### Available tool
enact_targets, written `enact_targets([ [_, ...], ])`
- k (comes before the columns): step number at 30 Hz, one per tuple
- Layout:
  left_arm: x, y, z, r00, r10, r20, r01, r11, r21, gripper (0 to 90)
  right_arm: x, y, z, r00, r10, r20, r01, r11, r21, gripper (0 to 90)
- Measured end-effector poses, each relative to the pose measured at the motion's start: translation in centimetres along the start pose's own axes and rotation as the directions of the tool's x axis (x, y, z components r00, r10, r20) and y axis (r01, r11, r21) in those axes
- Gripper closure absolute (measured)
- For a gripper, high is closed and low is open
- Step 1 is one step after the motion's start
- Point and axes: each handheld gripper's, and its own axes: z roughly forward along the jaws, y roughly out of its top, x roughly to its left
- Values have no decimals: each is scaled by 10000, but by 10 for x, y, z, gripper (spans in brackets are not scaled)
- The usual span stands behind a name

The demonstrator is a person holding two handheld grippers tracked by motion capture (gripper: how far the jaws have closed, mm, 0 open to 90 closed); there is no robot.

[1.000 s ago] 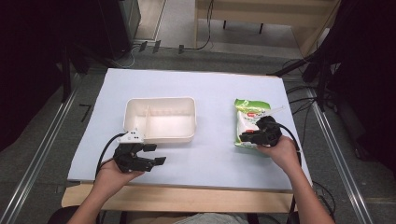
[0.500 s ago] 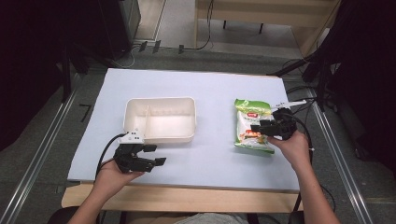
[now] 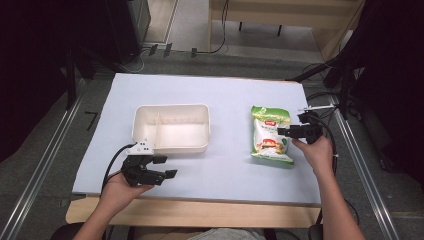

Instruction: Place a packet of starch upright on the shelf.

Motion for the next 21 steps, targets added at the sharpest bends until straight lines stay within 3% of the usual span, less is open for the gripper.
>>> enact_targets([
  [8, 0, -1, 1, 10000, -6, -10, 6, 10000, 1, 343, -11, 15, 18, 9971, 343, 673, -350, 9993, 87, 336],
  [15, 0, -2, 1, 10000, 12, -59, -12, 10000, 43, 343, -19, 21, 40, 9944, 914, 538, -940, 9944, 481, 302],
  [17, 0, -2, 0, 9999, 13, -103, -13, 10000, 66, 343, -18, 20, 46, 9949, 991, 206, -1002, 9932, 588, 317],
  [21, 0, -4, -2, 9999, -54, -134, 54, 10000, 25, 343, -15, 20, 50, 9940, 1092, 68, -1094, 9920, 637, 363],
])
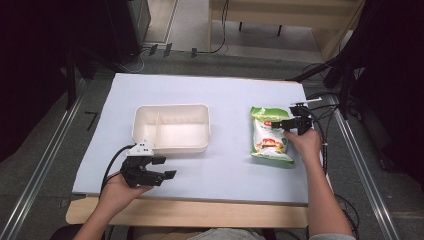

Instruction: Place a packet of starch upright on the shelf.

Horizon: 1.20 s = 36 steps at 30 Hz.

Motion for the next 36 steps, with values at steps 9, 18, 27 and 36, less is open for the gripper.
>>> enact_targets([
  [9, 0, -3, -4, 9999, -37, -134, 37, 10000, 24, 343, 4, -5, 4, 9996, -263, -131, 262, 9996, -43, 552],
  [18, 0, -3, -4, 9999, -57, -120, 57, 10000, 24, 343, 6, -6, 4, 9991, -346, -247, 349, 9993, 114, 735],
  [27, 1, -4, -5, 9999, -120, -97, 120, 9999, -59, 343, 9, -4, 2, 9987, -104, -501, 123, 9992, 388, 852],
  [36, 2, -3, -6, 9997, -163, -167, 163, 9999, -52, 343, 13, 1, -18, 9975, -289, -643, 292, 9996, 36, 874],
])
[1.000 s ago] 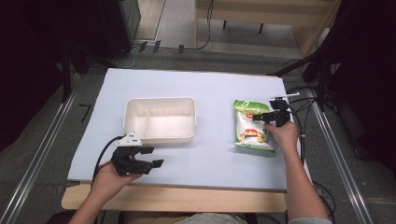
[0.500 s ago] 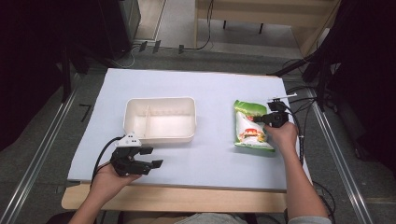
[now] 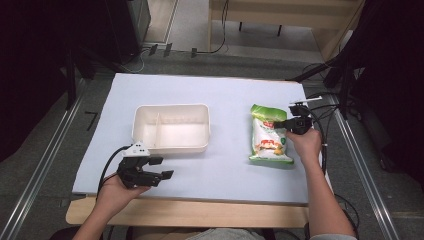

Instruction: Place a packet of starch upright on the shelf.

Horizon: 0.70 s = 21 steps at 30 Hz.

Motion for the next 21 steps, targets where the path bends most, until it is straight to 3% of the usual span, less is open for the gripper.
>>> enact_targets([
  [7, 1, 0, 0, 10000, -16, 69, 17, 10000, -25, 343, 12, -3, -24, 9993, -350, -92, 343, 9973, -653, 879],
  [12, 2, 1, -1, 10000, -23, 37, 23, 10000, -21, 343, 20, -7, -45, 9978, -525, -399, 480, 9931, -1068, 883],
  [21, 3, 3, -1, 10000, -28, 67, 29, 9997, -228, 343, 46, -14, -72, 9910, -1181, -626, 1073, 9823, -1536, 888],
])
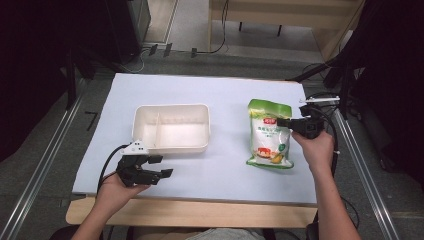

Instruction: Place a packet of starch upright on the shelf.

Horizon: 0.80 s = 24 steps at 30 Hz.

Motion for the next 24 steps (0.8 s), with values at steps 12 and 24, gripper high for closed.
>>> enact_targets([
  [12, 0, 2, 1, 10000, 33, 61, -33, 10000, 16, 343, 29, 5, -23, 9966, -786, -266, 777, 9964, -333, 899],
  [24, 1, 1, 2, 9999, 77, 74, -77, 9999, 63, 343, 48, 16, -39, 9925, -1194, -264, 1160, 9876, -1055, 900],
])
